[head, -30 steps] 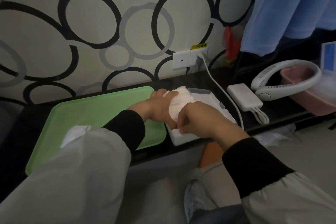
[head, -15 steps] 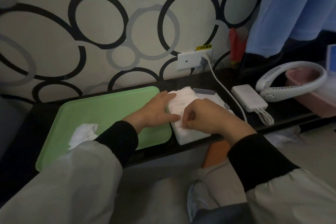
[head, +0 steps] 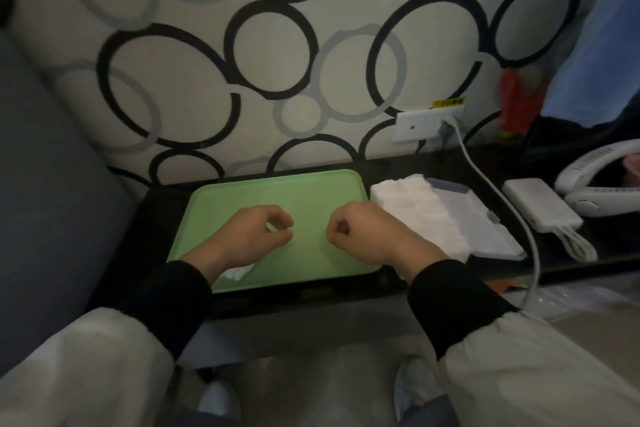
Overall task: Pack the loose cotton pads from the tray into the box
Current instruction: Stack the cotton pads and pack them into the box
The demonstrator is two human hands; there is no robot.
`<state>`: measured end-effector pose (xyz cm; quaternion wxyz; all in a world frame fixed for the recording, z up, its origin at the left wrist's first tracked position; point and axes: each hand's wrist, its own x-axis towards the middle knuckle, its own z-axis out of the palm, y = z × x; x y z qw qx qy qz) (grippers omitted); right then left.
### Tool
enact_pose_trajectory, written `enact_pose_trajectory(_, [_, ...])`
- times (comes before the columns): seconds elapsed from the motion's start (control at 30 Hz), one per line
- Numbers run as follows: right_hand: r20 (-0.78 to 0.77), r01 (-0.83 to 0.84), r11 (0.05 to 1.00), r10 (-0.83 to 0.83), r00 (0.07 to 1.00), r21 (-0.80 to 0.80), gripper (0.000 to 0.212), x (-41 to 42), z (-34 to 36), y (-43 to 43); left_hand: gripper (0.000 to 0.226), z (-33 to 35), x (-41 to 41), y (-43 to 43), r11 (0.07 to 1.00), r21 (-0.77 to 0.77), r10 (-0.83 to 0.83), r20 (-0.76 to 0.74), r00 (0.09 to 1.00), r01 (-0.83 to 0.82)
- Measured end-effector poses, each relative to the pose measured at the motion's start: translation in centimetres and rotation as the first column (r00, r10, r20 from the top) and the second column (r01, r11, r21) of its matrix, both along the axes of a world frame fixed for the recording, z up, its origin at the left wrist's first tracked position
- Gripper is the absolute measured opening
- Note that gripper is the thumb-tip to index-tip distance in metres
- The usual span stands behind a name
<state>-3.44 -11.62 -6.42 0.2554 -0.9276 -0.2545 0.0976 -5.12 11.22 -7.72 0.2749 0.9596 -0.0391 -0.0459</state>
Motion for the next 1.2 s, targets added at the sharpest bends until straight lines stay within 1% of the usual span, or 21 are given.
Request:
enact_pose_trajectory(0.07, [-0.011, -0.026, 1.0, 0.026, 1.0, 0.005, 0.014, 0.0, -0.2, 1.8, 0.01, 0.0, -0.8, 2.2, 0.997, -0.002, 0.081, 0.031, 0.996, -0.081])
enact_pose_trajectory(0.2, [-0.033, -0.059, 0.998, 0.06, 0.998, 0.022, 0.016, -0.1, -0.6, 5.2, 0.027, -0.5, -2.2, 6.3, 0.954, -0.06, 0.296, 0.05, 0.954, -0.293])
enact_pose_trajectory(0.27, [-0.041, -0.07, 0.997, 0.071, 0.997, 0.022, 0.017, -0.1, -0.9, 6.3, 0.031, -1.3, -2.4, 7.6, 0.937, -0.055, 0.346, 0.026, 0.938, -0.344])
enact_pose_trajectory(0.37, [-0.045, -0.083, 0.997, 0.083, 0.996, 0.001, 0.018, 0.2, -1.7, 8.0, 0.025, -2.3, -2.7, 8.8, 0.925, -0.012, 0.378, -0.059, 0.924, -0.379])
enact_pose_trajectory(0.4, [-0.05, -0.086, 0.996, 0.086, 0.995, -0.005, 0.019, 0.3, -1.9, 8.6, 0.029, -2.6, -2.8, 9.2, 0.928, 0.013, 0.371, -0.082, 0.925, -0.372])
enact_pose_trajectory(0.5, [-0.063, -0.096, 0.995, 0.094, 0.994, -0.019, 0.021, 0.7, -2.6, 10.1, 0.062, -2.9, -2.7, 9.6, 0.929, 0.007, 0.367, -0.151, 0.918, -0.37])
enact_pose_trajectory(0.57, [-0.069, -0.098, 0.995, 0.096, 0.993, -0.021, 0.021, 0.9, -3.0, 11.2, 0.081, -3.1, -2.6, 9.8, 0.93, 0.018, 0.366, -0.163, 0.916, -0.368])
enact_pose_trajectory(0.6, [-0.074, -0.092, 0.996, 0.09, 0.993, -0.02, 0.021, 1.0, -3.2, 11.6, 0.088, -3.3, -2.5, 9.8, 0.935, 0.036, 0.355, -0.157, 0.922, -0.354])
enact_pose_trajectory(0.67, [-0.082, -0.08, 0.997, 0.078, 0.994, -0.023, 0.022, 1.2, -3.5, 12.5, 0.095, -3.6, -2.2, 9.8, 0.947, 0.042, 0.321, -0.137, 0.937, -0.318])
enact_pose_trajectory(0.8, [-0.12, -0.052, 0.999, 0.052, 0.991, 0.005, 0.019, 1.3, -4.0, 14.1, 0.092, -3.9, -1.7, 9.8, 0.965, -0.064, 0.248, -0.114, 0.962, -0.256])
enact_pose_trajectory(0.93, [-0.193, 0.088, 0.994, -0.074, 0.978, 0.064, 0.036, 1.6, -4.8, 15.3, 0.088, -4.2, -1.6, 9.6, 0.97, -0.162, 0.17, -0.096, 0.981, -0.183])
enact_pose_trajectory(1.0, [-0.234, 0.158, 0.983, -0.132, 0.963, 0.097, 0.04, 1.8, -5.0, 15.7, 0.086, -4.4, -1.5, 9.6, 0.968, -0.194, 0.142, -0.088, 0.986, -0.157])
enact_pose_trajectory(1.07, [-0.27, 0.214, 0.97, -0.176, 0.947, 0.119, 0.038, 2.1, -5.1, 15.8, 0.086, -4.5, -1.5, 9.4, 0.964, -0.226, 0.123, -0.083, 0.989, -0.139])
enact_pose_trajectory(1.13, [-0.299, 0.243, 0.961, -0.195, 0.934, 0.133, 0.029, 2.4, -5.1, 15.8, 0.084, -4.5, -1.5, 9.1, 0.946, -0.292, 0.12, -0.081, 0.99, -0.138])
enact_pose_trajectory(1.2, [-0.316, 0.23, 0.962, -0.175, 0.933, 0.145, 0.021, 2.4, -5.1, 15.9, 0.074, -4.4, -1.6, 8.9, 0.915, -0.364, 0.158, -0.077, 0.984, -0.175])
